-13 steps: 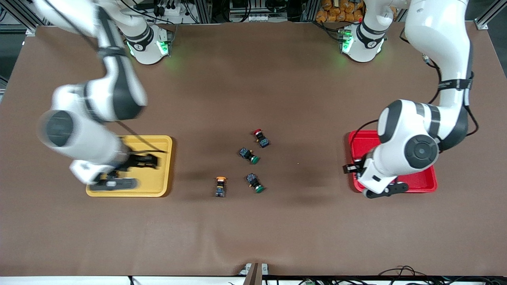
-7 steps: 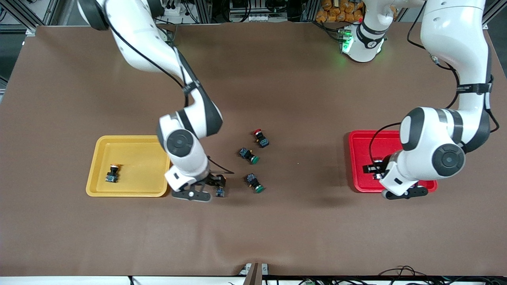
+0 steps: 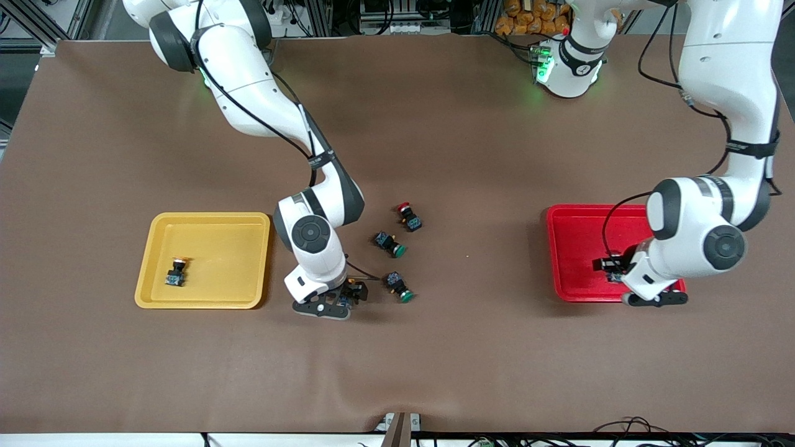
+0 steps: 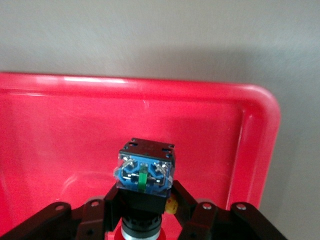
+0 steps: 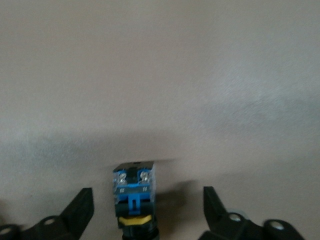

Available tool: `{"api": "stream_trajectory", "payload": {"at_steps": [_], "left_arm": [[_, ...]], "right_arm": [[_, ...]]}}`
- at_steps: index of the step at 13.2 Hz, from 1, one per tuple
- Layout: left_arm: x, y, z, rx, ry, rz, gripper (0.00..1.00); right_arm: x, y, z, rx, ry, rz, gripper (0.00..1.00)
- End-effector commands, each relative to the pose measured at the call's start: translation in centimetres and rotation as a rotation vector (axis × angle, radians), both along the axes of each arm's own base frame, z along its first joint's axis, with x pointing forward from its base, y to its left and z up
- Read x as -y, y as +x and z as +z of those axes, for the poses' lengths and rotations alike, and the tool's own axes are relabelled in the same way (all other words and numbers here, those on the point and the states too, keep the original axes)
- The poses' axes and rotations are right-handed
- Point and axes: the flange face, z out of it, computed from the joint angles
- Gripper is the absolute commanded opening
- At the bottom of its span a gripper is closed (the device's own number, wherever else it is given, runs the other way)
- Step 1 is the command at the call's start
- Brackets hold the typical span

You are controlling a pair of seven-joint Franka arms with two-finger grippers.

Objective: Place red and yellow buttons in trays

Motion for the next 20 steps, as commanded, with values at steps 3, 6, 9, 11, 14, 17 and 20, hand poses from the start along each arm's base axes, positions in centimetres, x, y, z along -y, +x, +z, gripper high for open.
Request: {"api": "stream_trajectory", "payload": {"at_steps": [3,6,9,11,14,17,20], "left_arm": [[-0.6,-2.4,-2.0,-0.034,0.01,-0.006,0.0],[-2.0,-2.6,-3.1,-0.052,0.009,0.013,0.0],[-4.4,-2.9,-4.0,-0.066,0.01,0.035,0.0],[-6.3,-3.1,-4.8,-0.079,0.012,0.028,0.0],[-8.0,-3.4,-5.3,-0.085,0.009,0.041,0.0],[-9.4,-3.3,-6.2,-0.077,0.024,0.047,0.0],[-9.6,-2.9,-6.0,-0.068,0.024,0.05,1.0]], "right_arm": [[-0.9,-0.3,-0.9,-0.001,-0.016,-0.01,0.0],[-0.4,0.3,0.0,0.004,-0.007,-0.05,0.0],[1.1,0.7,6.3,-0.056,-0.014,-0.08,0.0],[3.5,1.1,13.0,-0.109,-0.013,-0.108,0.0],[9.8,-0.7,26.4,-0.193,0.007,-0.034,0.0],[20.0,-3.2,34.9,-0.296,0.018,0.051,0.0],[27.1,-5.0,36.3,-0.314,0.007,0.114,0.0]]}}
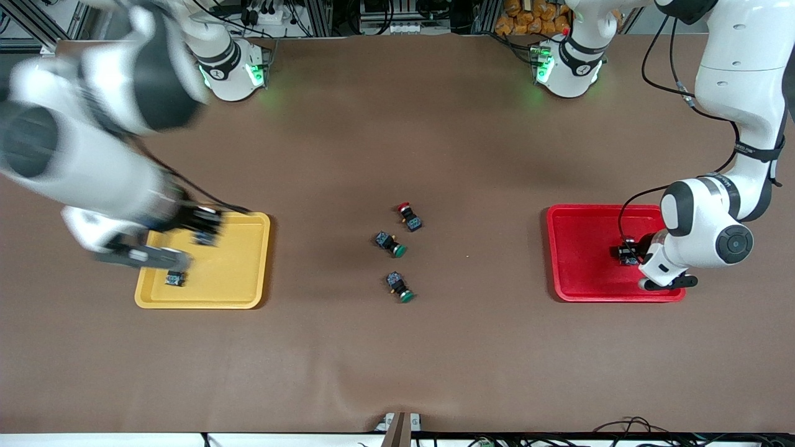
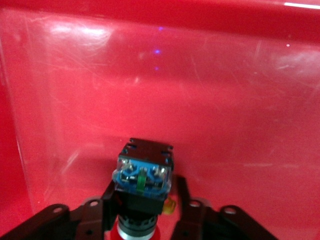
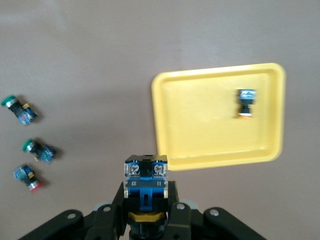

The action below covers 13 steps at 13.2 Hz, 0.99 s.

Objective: Place red and yellow buttons in trays

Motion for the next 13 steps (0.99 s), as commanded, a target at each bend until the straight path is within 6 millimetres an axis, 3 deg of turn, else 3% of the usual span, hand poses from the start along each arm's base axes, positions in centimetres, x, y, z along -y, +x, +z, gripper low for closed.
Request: {"api": "stream_trajectory", "payload": {"at_steps": [1,3,5,7,10,13], "left_arm": [[-0.2,0.5,0.5,0.018,0.014,-0.017,1.0],[0.8,1.3,2.6,0.043,0.016,-0.017,1.0],[2.2,1.9,4.6,0.029,0.004,-0.01,1.0],[4.8,2.5,6.8,-0.022,-0.002,0.036,1.0],[11.1,2.9,10.2,-0.08,-0.002,0.126,1.0],[18.6,2.6,12.3,-0.091,-0.004,0.236,1.0]], "right_arm": [[4.8,-1.7,-2.3,-0.037,-0.013,0.065,0.0],[8.1,-1.1,-6.3,-0.036,-0.006,0.067,0.0],[9.4,-0.9,-12.7,-0.03,-0.008,0.075,0.0],[9.3,-0.9,-20.5,0.02,-0.022,0.079,0.0],[9.0,-0.2,-29.5,0.008,-0.036,0.154,0.0],[8.4,-0.3,-33.5,-0.001,-0.042,0.157,0.0]]}}
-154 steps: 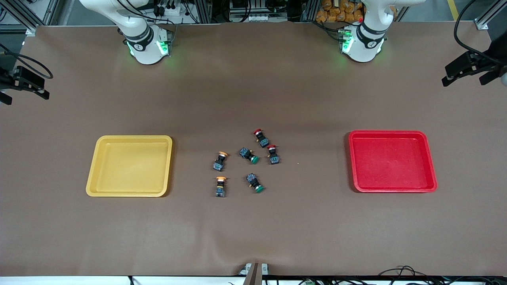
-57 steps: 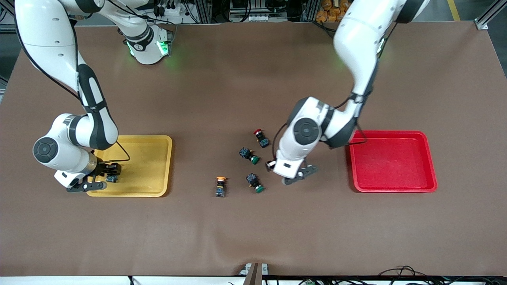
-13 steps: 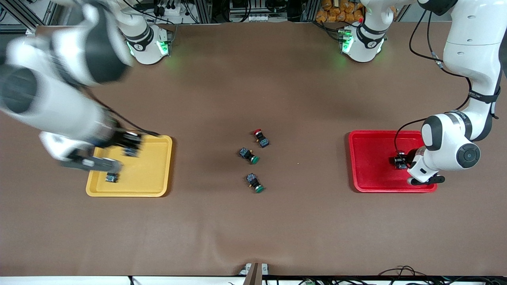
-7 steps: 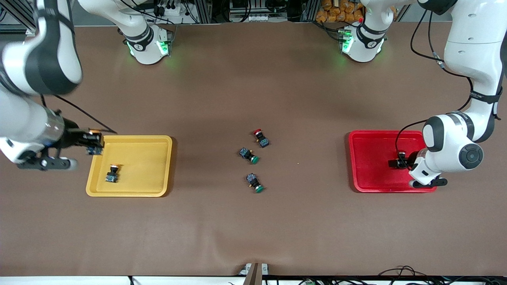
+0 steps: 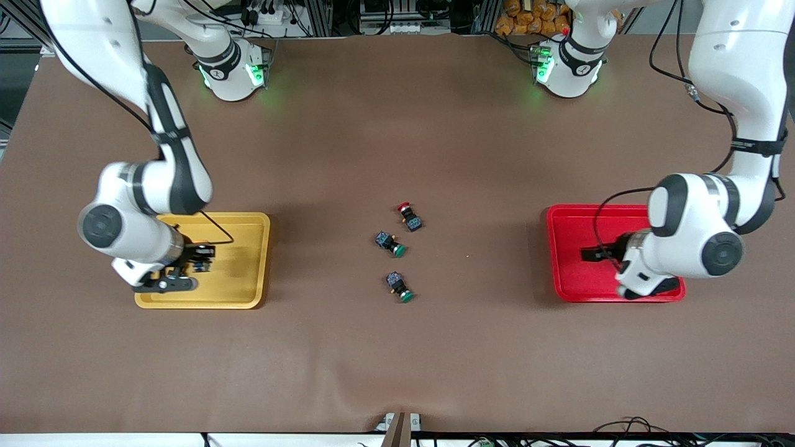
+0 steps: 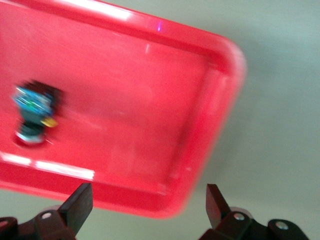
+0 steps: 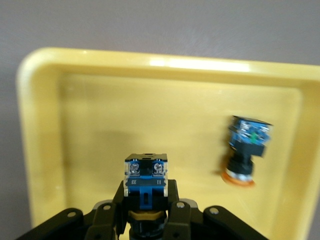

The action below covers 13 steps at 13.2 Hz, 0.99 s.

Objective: Place red and yellow buttons in trays

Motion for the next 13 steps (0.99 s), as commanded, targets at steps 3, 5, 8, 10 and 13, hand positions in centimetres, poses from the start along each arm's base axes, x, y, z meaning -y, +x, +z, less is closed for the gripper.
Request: {"api": "stream_trajectory", "payload": {"at_steps": [3,5,8,10,13], "left_arm": [[12.4,-0.9,2.0,-0.018,0.03,0.167,1.0],[17.1,-1.6,1.2,-0.042,0.039,0.235,1.0],[23.4,-3.4,-0.6,-0.055,0.062,0.297,1.0],[27.2,-4.6,-1.8,-0.045,0.07,0.337,1.0],[32.4,-6.9,-4.5,-0.019,0.072,0.388,1.0]], "right_arm": [[-0.4,-1.0,-2.8,0.032,0.006,0.014,0.0],[-0.8,-1.3,-3.6,0.027,0.003,0.022,0.21],[-1.3,-1.0,0.3,0.017,0.023,0.023,1.0],[-1.3,-0.4,7.4,-0.004,0.053,0.028,1.0],[1.0,0.0,19.0,0.02,0.08,0.01,1.0]]}}
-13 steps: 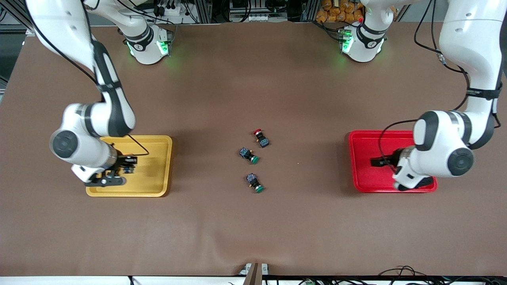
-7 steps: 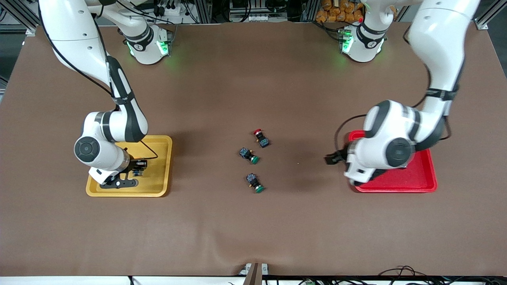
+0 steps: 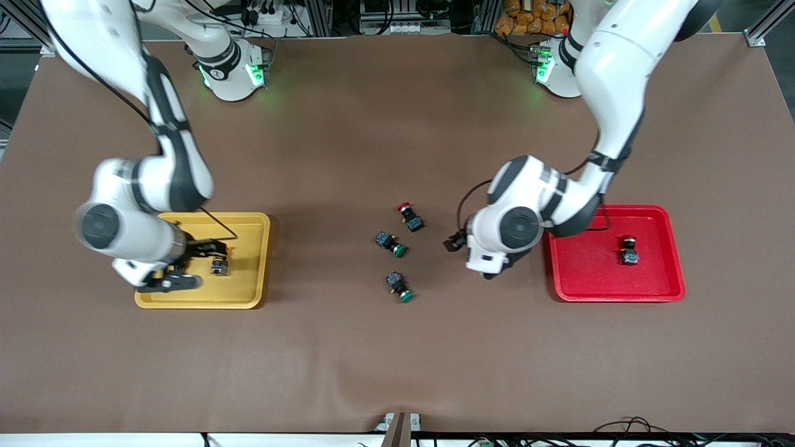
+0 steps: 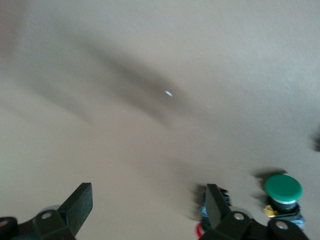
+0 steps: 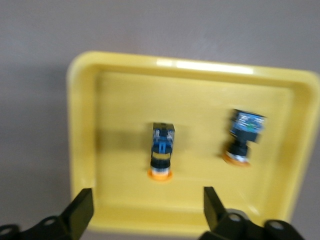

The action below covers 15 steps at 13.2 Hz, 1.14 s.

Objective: Place red and yellow buttons in trays

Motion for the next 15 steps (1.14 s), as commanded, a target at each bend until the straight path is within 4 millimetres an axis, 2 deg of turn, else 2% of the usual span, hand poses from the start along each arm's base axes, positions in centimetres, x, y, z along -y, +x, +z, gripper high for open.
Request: {"api": "stream_trajectory", "payload": {"at_steps": [1,2,5,7,10,13,15], "left_arm": [[4.1,-1.3,-2.1,0.022,-0.001,0.056,1.0],[5.3,-1.9,-3.0,0.029,-0.003,0.068,1.0],[7.9,-3.5,-5.6,0.067,0.015,0.102,1.0],[8.9,-4.4,-7.1,0.094,0.051,0.106,1.0],[10.3,-5.6,-8.5,0.105,0.055,0.122,1.0],[12.0,-7.1,-8.8,0.108,0.06,0.128,1.0],[13.3,-8.4,-8.7,0.109,0.062,0.108,1.0]], "right_arm": [[3.0,-0.6,9.9,0.057,0.037,-0.016,1.0],[5.5,-0.8,12.3,0.091,0.042,-0.035,1.0],[9.6,-3.4,17.7,0.118,0.06,0.03,1.0],[10.5,-4.6,19.8,0.132,0.063,0.022,1.0],[10.9,-5.2,20.8,0.147,0.034,0.023,1.0],[10.3,-5.9,21.2,0.137,0.024,0.04,1.0],[11.4,-7.3,20.9,0.112,0.034,0.018,1.0]]}}
